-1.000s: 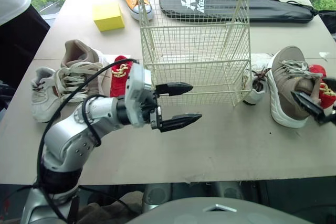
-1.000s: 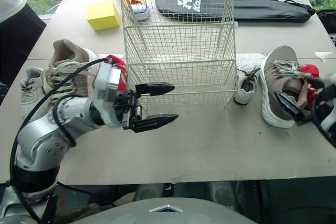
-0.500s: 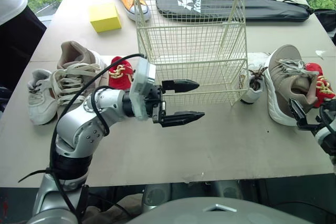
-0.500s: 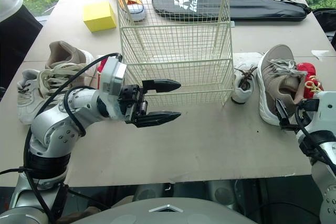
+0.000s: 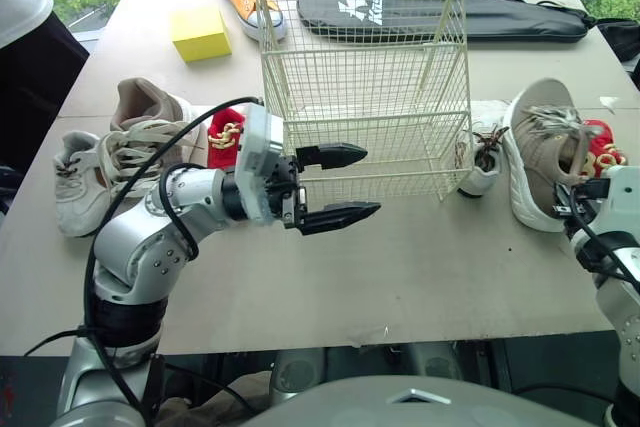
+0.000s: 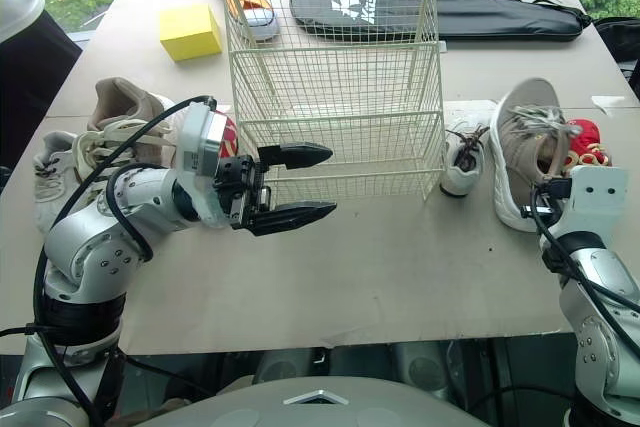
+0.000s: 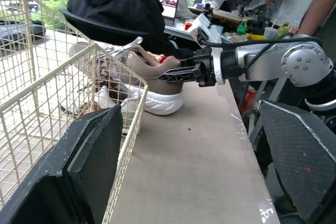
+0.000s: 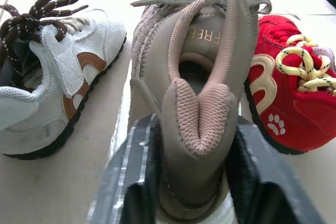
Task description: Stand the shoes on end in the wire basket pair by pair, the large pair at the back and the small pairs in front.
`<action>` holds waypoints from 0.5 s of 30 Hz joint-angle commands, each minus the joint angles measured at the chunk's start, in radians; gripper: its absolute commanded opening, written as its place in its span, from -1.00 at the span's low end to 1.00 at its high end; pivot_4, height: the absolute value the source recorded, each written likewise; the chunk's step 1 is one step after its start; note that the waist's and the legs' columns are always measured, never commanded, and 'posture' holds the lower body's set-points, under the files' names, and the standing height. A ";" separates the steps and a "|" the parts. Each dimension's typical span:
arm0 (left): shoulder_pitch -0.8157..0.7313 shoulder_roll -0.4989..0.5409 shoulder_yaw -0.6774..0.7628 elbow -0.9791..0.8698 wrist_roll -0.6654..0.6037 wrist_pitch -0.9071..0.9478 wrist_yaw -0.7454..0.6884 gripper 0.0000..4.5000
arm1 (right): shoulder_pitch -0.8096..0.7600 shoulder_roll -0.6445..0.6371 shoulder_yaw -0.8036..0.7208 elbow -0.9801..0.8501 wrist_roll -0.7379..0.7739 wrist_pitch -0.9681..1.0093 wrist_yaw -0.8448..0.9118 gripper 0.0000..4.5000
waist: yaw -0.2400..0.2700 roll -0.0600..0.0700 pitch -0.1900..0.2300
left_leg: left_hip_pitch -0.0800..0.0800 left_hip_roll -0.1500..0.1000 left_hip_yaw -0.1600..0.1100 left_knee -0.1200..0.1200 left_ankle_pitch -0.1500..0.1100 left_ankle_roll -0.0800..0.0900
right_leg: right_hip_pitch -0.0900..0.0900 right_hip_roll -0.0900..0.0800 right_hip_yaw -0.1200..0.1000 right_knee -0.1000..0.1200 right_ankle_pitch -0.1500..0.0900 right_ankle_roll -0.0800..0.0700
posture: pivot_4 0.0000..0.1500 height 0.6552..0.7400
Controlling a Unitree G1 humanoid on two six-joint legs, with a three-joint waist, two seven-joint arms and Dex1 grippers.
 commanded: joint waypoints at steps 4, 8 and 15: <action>-0.048 -0.031 0.024 0.007 -0.008 -0.006 0.023 1.00 | 0.056 -0.012 -0.089 -0.085 0.002 -0.233 0.100 -0.98 | 0.002 0.002 0.001 | -0.001 0.000 0.000 0.000 0.000 0.000 | 0.000 0.000 -0.001 0.000 0.000 0.000 | 1.00 1.00; -0.081 -0.056 0.021 0.043 -0.016 0.005 0.028 1.00 | 0.016 -0.046 -0.222 -0.102 0.067 -0.267 0.134 -0.99 | 0.002 0.005 0.003 | -0.001 -0.001 0.000 0.000 0.000 0.000 | 0.000 0.000 0.000 0.000 0.000 0.000 | 1.00 1.00; -0.168 -0.134 0.031 0.121 -0.014 0.015 0.093 1.00 | -0.220 -0.232 -0.317 -0.012 0.164 -0.306 0.203 -0.99 | -0.002 0.006 0.003 | 0.000 -0.002 -0.001 0.000 0.000 0.000 | 0.000 0.000 0.000 0.000 0.000 0.000 | 1.00 1.00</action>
